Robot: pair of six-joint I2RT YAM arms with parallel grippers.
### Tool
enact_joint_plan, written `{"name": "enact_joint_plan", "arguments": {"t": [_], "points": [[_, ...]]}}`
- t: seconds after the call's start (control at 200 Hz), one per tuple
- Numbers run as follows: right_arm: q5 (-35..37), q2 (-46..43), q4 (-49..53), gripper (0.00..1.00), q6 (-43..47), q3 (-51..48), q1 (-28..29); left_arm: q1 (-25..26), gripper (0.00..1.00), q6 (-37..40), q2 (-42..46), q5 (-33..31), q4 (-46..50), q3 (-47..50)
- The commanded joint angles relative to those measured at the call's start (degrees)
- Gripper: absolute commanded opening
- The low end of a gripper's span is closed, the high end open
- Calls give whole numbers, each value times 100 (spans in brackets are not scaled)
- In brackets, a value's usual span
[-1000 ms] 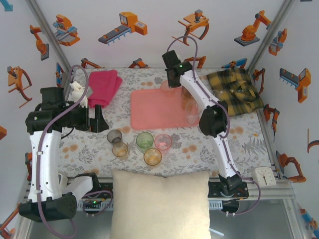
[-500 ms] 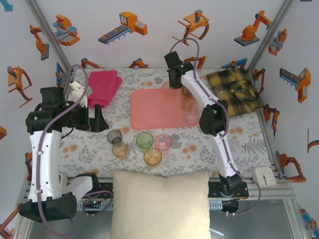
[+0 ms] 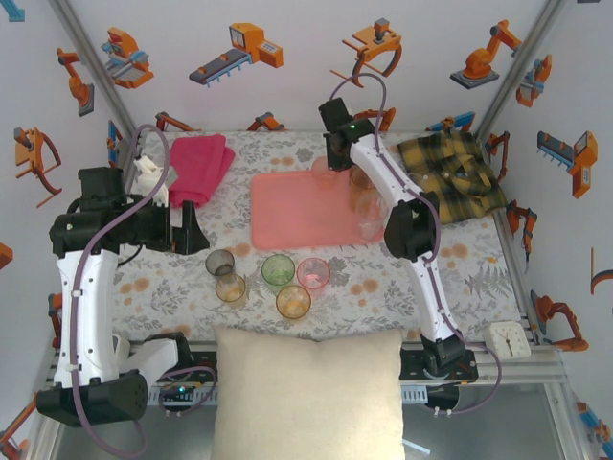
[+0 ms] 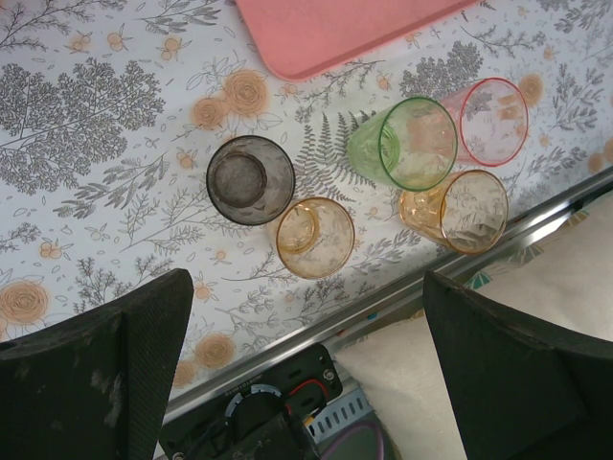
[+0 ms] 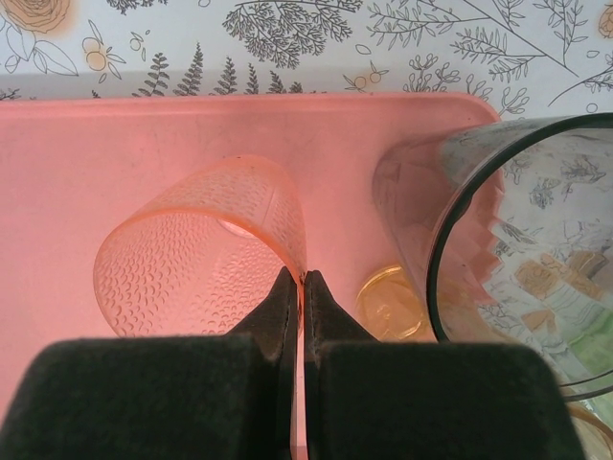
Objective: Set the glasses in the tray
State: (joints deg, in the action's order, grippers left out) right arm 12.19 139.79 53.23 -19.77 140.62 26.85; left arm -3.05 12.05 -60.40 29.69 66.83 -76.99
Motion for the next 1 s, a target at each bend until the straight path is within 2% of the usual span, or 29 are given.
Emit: {"name": "enact_joint_plan", "arguments": {"t": [0.0,0.646,0.996], "points": [[-54,73,-5,0,-146,56,-42,-29,97,-80,3,153,-29,53],[-151,163,100,10,-265,139,-59,-29,97,-89,44,151,-29,80],[-120,128,102,22,-300,191,-66,-35,97,-88,91,133,-29,105]]}}
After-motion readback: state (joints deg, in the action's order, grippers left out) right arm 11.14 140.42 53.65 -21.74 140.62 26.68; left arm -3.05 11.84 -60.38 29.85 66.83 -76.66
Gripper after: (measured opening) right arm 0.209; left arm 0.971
